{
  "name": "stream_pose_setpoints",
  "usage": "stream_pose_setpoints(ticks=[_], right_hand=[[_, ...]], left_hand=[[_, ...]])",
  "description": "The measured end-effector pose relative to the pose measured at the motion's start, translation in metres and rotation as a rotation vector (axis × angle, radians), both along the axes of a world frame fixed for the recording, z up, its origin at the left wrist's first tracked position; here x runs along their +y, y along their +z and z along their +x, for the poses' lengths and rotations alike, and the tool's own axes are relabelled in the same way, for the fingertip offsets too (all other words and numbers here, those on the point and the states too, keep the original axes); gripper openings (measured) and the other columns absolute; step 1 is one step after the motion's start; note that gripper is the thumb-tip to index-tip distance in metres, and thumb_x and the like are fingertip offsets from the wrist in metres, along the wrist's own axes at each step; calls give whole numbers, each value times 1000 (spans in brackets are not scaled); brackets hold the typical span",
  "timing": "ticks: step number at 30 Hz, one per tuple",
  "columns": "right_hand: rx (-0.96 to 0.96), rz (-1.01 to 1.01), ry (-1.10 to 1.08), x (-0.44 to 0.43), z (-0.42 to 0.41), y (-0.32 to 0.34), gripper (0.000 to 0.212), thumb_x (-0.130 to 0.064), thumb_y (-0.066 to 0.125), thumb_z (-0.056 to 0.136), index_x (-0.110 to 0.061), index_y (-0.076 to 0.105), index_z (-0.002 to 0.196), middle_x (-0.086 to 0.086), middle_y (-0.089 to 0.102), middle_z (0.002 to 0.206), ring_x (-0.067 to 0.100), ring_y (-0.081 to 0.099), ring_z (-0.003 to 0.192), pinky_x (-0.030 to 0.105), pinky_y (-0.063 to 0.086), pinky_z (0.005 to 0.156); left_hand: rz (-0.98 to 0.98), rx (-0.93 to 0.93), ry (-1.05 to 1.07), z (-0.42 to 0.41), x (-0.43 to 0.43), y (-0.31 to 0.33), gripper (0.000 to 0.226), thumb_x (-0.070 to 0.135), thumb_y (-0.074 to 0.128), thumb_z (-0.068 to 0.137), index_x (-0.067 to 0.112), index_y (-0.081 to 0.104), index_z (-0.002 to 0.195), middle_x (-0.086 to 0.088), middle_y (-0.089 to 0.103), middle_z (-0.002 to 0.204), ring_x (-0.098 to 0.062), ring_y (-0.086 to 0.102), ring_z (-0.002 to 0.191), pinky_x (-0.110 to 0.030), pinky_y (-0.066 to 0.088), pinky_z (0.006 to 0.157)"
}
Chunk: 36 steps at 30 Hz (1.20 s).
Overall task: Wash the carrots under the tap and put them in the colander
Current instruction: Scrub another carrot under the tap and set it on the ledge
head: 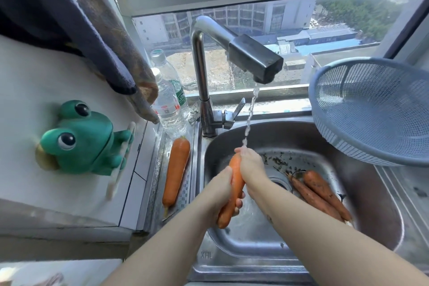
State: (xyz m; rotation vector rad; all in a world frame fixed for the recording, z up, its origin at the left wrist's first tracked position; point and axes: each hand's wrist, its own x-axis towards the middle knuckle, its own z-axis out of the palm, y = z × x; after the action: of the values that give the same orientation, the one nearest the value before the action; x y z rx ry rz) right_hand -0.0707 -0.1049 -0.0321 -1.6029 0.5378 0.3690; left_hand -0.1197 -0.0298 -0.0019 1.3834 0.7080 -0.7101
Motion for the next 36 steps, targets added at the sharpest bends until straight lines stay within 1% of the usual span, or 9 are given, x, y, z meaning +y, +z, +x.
stream_pose_setpoints(ticks=[4, 10, 16, 20, 22, 25, 28, 33, 36], right_hand=[[-90, -159, 183, 16, -11, -5, 53, -17, 45, 98, -13, 28, 148, 12, 36, 146, 25, 37, 132, 25, 28, 102], [-1, -105, 15, 16, 6, -3, 27, -25, 46, 97, -5, 58, 112, 7, 59, 104, 23, 54, 97, 33, 44, 90], [283, 121, -145, 7, 10, 0, 35, -28, 41, 98, -5, 64, 85, 17, 66, 102, 33, 62, 92, 46, 51, 93], [288, 391, -196, 0, 10, 4, 41, -28, 37, 102, -4, 64, 82, 16, 63, 83, 26, 59, 73, 42, 53, 80], [228, 507, -229, 2, 7, 5, 41, -34, 37, 103, -4, 64, 96, 15, 65, 86, 25, 62, 75, 39, 54, 75], [121, 405, -139, 2, -4, 2, 33, -39, 45, 99, -15, 57, 119, 12, 65, 94, 22, 60, 61, 32, 54, 54], [21, 262, 89, -4, -15, -6, 53, -30, 55, 95, -24, 32, 142, 11, 53, 122, 19, 46, 51, 20, 38, 34], [8, 201, 24, -7, -7, 4, 33, -31, 55, 95, -15, 53, 124, 8, 62, 95, 18, 60, 62, 27, 46, 45], [87, 221, -122, -6, -1, 4, 36, -40, 48, 97, -9, 64, 108, 13, 67, 95, 27, 66, 83, 40, 58, 77]], left_hand=[[52, -70, 37, 3, 0, -4, 53, 48, 32, 100, 9, 49, 68, -7, 40, 46, -13, 35, 37, -15, 27, 40], [377, -331, -207, 6, 8, -13, 43, 35, 16, 102, 11, 51, 109, -8, 55, 65, -12, 50, 42, -21, 39, 40], [484, -421, -399, -3, 12, -17, 43, 37, 21, 100, 30, 33, 141, -2, 55, 79, -14, 56, 55, -25, 47, 48], [258, -399, -263, -4, 13, -18, 37, 37, 24, 101, 35, 31, 138, -8, 53, 77, -14, 51, 52, -26, 45, 45], [83, -233, -75, -3, 11, -17, 38, 42, 25, 102, 20, 39, 128, -10, 52, 72, -12, 48, 44, -24, 41, 42], [-189, 30, 51, 3, 13, -9, 58, 53, 25, 101, 4, 55, 94, -6, 52, 60, -9, 45, 38, -19, 38, 36], [-405, 169, 103, 8, 23, -1, 59, 54, 28, 100, 3, 57, 91, -7, 52, 63, -7, 44, 35, -17, 38, 32], [-297, 79, 4, 5, 14, 2, 62, 57, 27, 99, 4, 57, 88, -6, 53, 62, -8, 45, 38, -18, 40, 35], [-194, 19, -55, 0, 10, 1, 61, 56, 26, 100, 5, 57, 87, -5, 54, 62, -9, 46, 41, -19, 41, 39]])
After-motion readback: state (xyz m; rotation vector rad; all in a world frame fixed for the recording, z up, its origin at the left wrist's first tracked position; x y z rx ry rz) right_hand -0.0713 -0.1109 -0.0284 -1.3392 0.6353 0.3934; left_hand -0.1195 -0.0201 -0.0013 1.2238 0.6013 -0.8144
